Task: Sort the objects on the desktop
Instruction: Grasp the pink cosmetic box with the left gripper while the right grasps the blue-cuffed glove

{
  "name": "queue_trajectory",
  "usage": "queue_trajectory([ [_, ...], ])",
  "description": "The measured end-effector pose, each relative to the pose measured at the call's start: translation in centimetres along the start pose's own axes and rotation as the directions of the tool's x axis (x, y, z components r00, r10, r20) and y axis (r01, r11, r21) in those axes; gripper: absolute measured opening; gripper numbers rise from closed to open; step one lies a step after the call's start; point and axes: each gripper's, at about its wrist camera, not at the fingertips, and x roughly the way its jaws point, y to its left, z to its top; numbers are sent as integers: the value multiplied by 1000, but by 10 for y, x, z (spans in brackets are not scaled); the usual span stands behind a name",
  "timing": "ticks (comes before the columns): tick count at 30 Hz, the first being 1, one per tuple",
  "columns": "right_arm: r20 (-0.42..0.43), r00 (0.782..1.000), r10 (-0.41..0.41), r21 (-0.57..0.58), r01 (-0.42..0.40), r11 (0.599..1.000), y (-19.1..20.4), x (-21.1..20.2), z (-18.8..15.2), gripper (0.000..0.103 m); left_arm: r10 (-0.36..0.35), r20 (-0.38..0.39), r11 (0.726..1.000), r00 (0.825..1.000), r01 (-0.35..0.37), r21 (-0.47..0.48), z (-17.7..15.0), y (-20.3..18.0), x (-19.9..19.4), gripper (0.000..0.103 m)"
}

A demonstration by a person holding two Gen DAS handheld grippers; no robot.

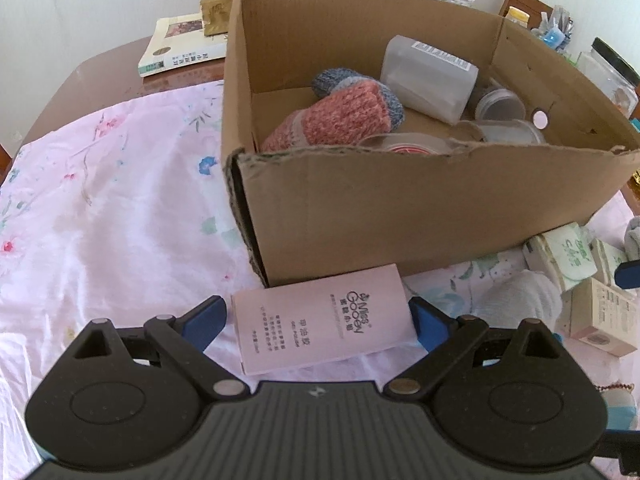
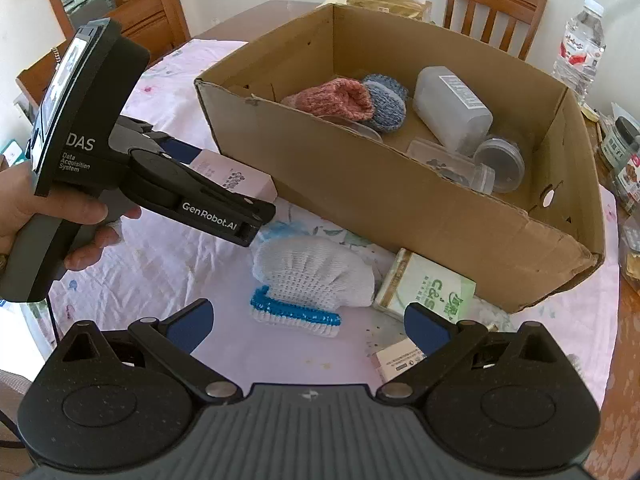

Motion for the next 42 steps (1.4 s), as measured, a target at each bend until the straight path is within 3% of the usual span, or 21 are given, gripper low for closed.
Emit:
queue_trajectory([
  [7, -1, 1000, 2, 6, -2, 1000, -2, 3, 3, 103, 2, -7, 1000, 1000, -2, 6, 0, -1, 3, 93],
  [11, -9, 1000, 7, -2, -7, 1000, -1, 8, 5, 103, -2, 1, 1000, 1000, 2, 9, -2, -1, 2, 86],
  [23, -21, 1000, 23, -59, -24, 998, 4, 31, 17, 103, 8, 5, 1000, 1000, -8, -1, -6, 15, -4, 86],
  [31, -37, 999, 25, -108, -29, 994, 8, 59, 29, 103, -24, 3, 999, 1000, 24, -27, -7, 20, -5, 86],
  [42, -115, 993, 32, -97, -44, 994, 18, 67, 7, 103, -39, 10, 999, 999, 40, -29, -9, 24, -5, 86],
])
